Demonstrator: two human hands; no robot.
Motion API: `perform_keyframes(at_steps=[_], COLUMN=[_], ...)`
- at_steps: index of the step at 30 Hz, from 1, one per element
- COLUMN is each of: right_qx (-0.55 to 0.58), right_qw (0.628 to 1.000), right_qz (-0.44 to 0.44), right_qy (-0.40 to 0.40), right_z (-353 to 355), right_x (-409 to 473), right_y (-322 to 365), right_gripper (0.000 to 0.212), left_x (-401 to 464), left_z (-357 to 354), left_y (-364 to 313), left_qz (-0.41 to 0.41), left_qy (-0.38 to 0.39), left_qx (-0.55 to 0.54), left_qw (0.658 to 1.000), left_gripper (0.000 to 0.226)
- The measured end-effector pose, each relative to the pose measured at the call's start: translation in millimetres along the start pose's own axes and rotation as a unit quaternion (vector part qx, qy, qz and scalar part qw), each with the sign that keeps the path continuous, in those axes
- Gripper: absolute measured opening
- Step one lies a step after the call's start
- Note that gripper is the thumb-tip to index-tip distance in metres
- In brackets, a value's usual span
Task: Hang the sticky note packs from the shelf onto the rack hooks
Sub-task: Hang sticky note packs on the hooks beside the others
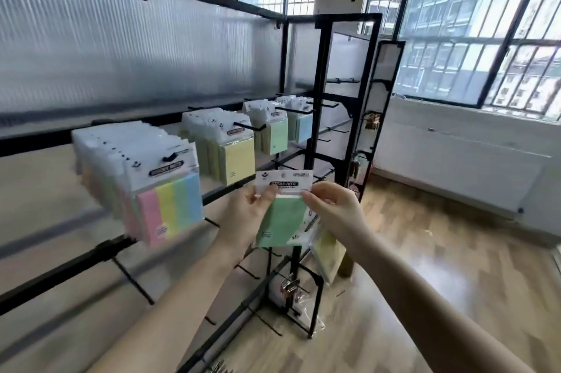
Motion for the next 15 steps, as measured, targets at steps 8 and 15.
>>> perform_keyframes(at_steps=[8, 15], right_qx=[-0.033, -0.099], right_qw=[0.997, 0.988], right_qz=[0.036, 0.082], right_qy=[-0.057, -0.089], right_z=[16.1, 41.0], right_x=[72.7, 131.6], right_y=[-26.5, -36.5], right_gripper=[0.021, 0.05], left_x=[69.5, 124.2], left_z=[-42.6, -72.7], left_y=[9.9, 13.1], left_qz=[-0.005, -0.03], left_qy=[0.043, 0.038], left_qx=[-0.01, 0.044], left_qw=[0.999, 0.998], left_gripper=[0.029, 0.025])
Point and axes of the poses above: each hand's wrist, its own x-axis towards the middle knuckle, its own z-axis out of the back of the hand, y = z × x, the point moved 4 cm from there along x, towards the middle knuckle, and after that the axes turned 10 degrees about -x, right-handed, at the moved point
